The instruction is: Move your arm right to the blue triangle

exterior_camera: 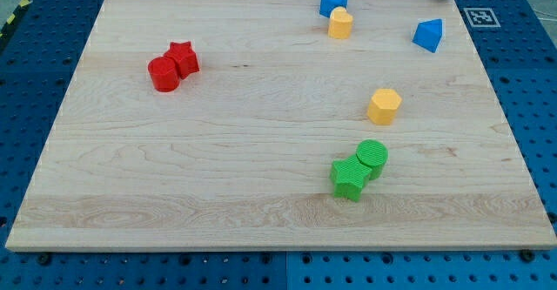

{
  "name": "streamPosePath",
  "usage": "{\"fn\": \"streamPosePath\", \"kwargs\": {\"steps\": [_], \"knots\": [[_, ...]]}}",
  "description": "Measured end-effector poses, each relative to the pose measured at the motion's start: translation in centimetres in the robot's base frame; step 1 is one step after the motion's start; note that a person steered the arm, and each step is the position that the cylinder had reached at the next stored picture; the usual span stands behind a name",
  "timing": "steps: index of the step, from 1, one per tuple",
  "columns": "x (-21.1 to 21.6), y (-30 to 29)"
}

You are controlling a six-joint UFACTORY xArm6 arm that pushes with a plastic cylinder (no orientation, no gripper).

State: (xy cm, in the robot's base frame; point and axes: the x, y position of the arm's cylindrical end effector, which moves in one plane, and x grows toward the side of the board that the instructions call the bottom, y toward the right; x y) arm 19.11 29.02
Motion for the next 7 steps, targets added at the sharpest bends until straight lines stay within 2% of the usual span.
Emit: {"fn": "streamPosePath", "kwargs": {"steps": [2,6,7], "knots": [[0.9,1.5],[12.7,1.5],[13.9,0.9]]}}
